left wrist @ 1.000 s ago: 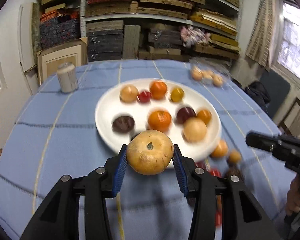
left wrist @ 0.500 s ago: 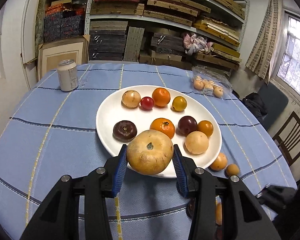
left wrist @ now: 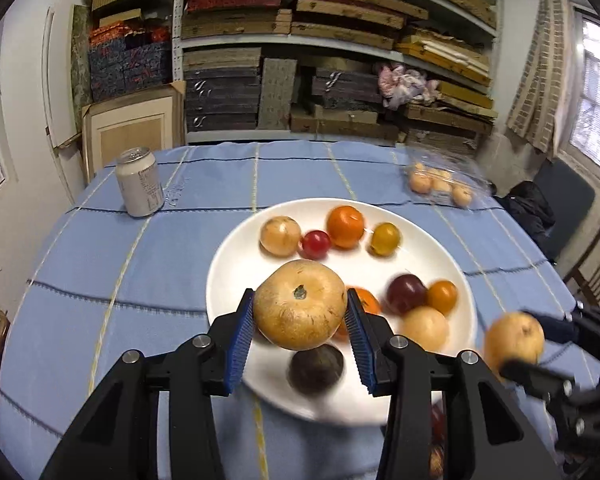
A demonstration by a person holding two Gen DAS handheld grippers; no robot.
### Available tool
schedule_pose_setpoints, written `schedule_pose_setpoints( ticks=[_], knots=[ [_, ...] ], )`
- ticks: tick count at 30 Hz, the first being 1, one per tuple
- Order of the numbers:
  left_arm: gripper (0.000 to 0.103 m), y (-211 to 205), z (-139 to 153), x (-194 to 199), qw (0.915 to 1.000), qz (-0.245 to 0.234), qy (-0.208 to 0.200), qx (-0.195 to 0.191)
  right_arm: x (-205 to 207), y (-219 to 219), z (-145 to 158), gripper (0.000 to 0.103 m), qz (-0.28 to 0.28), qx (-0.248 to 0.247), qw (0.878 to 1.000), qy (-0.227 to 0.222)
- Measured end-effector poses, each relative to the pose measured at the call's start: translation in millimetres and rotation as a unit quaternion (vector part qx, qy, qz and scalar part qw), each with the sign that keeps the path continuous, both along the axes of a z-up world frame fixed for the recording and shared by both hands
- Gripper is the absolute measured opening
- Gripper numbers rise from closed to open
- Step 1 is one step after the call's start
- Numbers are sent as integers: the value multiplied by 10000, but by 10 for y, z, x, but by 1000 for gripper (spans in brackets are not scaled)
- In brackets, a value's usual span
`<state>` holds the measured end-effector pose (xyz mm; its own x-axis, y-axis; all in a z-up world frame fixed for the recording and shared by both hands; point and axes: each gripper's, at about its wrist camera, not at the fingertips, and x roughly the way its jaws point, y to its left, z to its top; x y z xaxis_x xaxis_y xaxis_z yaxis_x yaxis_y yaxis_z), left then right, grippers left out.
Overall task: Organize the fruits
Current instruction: 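Grasp a beige pear-shaped fruit with the right tool while the left tool carries its fruit to the plate, then release both beige fruits onto the white plate from both tools, then close the left tool on a dark purple fruit at the pile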
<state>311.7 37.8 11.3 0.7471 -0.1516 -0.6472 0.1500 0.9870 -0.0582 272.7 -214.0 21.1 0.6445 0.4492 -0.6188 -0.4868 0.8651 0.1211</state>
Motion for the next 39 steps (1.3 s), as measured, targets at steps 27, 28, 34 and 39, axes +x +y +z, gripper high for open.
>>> schedule_pose_setpoints(
  ticks=[27,28,34,39],
  knots=[
    [77,-316,-380,-1170,9973,-697,-95,201,-332,-960,-293,90,-1364,1425,9799,288],
    [77,-384,-419,-1223,9965,-765,-76,322,-367,-980,-305,91,-1384,1464,9791,273],
    [78,-717,-604,-1321,9902,-1040,-55,935,-421,-1063,-317,92,-1444,1591,9762,292],
    [78,-753,-724,-1200,9895,-971,166,1059,-426,-1061,-285,92,-1405,1654,9757,315]
  ],
)
